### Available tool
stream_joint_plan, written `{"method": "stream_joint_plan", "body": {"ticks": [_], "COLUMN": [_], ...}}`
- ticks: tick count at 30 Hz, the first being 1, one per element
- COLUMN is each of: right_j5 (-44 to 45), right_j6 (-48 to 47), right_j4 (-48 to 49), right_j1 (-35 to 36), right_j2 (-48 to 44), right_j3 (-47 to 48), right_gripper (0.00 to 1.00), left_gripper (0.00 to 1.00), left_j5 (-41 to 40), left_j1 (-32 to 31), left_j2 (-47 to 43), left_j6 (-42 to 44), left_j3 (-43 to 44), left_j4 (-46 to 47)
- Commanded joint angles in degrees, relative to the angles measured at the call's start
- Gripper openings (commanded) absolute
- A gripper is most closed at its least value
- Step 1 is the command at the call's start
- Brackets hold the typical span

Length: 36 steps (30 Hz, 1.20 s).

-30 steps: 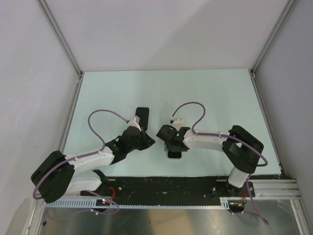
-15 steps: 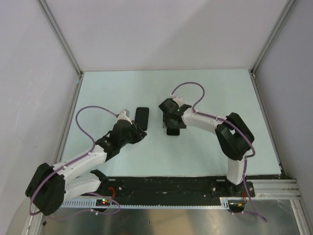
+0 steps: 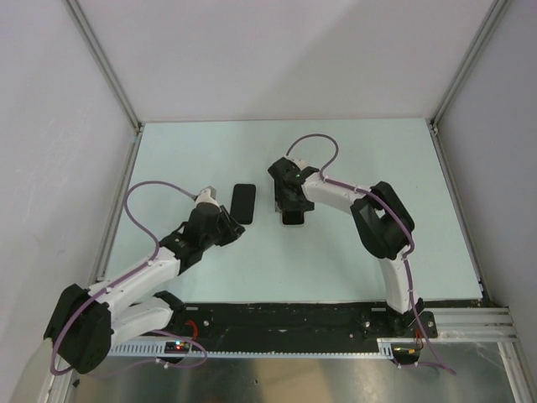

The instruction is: Put the phone into the phone case

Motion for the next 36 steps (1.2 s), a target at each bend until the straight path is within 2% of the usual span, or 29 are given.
{"method": "stream_joint_plan", "body": {"ticks": [1, 3, 4, 6, 9, 10, 13, 14, 16, 17, 18, 20, 27, 31, 36], "right_j5": [-1.02, -1.79, -2.15, -3.08, -3.99, -4.31, -7.27, -8.41, -9.61, -9.75, -9.61, -9.30, -8.20, -7.86, -8.80], "right_j6": [0.75, 0.98, 1.08, 1.17, 1.10, 0.96, 0.47, 0.29, -0.10, -0.30, -0.57, -1.26, -2.83, -2.73, -1.87], "right_j4": [-0.50, -0.26, 0.00, 0.59, 1.26, 1.73, 4.25, 5.16, 7.29, 8.30, 9.03, 10.85, 17.36, 17.44, 18.43], "right_j1": [-0.26, -0.18, -0.19, -0.17, -0.55, -0.85, -2.17, -2.63, -3.02, -3.14, -3.25, -3.35, -4.78, -5.35, -5.54], "right_j2": [1.11, 1.30, 1.12, 0.58, -1.39, -2.47, -7.89, -9.85, -15.35, -18.85, -21.62, -28.66, -51.26, -55.21, -55.40], "right_j3": [3.18, 2.81, 2.51, 1.85, 1.48, 1.14, -0.13, -1.11, -3.19, -4.31, -6.06, -10.18, -26.36, -29.99, -30.78], "right_gripper": [0.25, 0.44, 0.58, 0.77, 0.94, 0.97, 0.99, 0.99, 0.99, 0.99, 0.99, 0.99, 0.99, 0.99, 1.00], "left_gripper": [0.22, 0.22, 0.22, 0.23, 0.26, 0.29, 0.43, 0.52, 0.83, 0.92, 0.96, 0.99, 1.00, 1.00, 1.00], "left_j5": [-0.06, -0.13, -0.16, -0.20, -0.06, -0.08, 0.27, 0.43, 0.87, 1.09, 1.33, 1.62, -1.78, -3.13, -3.51], "left_j1": [0.60, 0.57, 0.57, 0.68, 0.66, 0.66, 0.65, 0.65, 0.65, 0.65, 0.65, 0.70, 0.65, 0.73, 0.66], "left_j2": [-0.54, -0.89, -0.97, -0.78, -0.47, -0.45, -0.39, -0.45, -0.80, -0.97, -1.18, -2.11, -7.63, -9.17, -9.23], "left_j6": [1.43, 1.47, 1.53, 1.58, 1.99, 2.36, 3.94, 4.62, 5.98, 6.60, 7.48, 9.00, 14.71, 16.77, 15.88], "left_j3": [2.64, 2.66, 2.75, 2.91, 3.58, 3.83, 5.28, 5.77, 7.16, 8.16, 9.06, 10.94, 16.59, 17.58, 18.09], "left_j4": [-0.11, -0.19, -0.25, -0.36, -0.39, -0.39, -0.58, -0.71, -1.00, -1.36, -1.67, -2.19, -5.74, -6.92, -7.07]}}
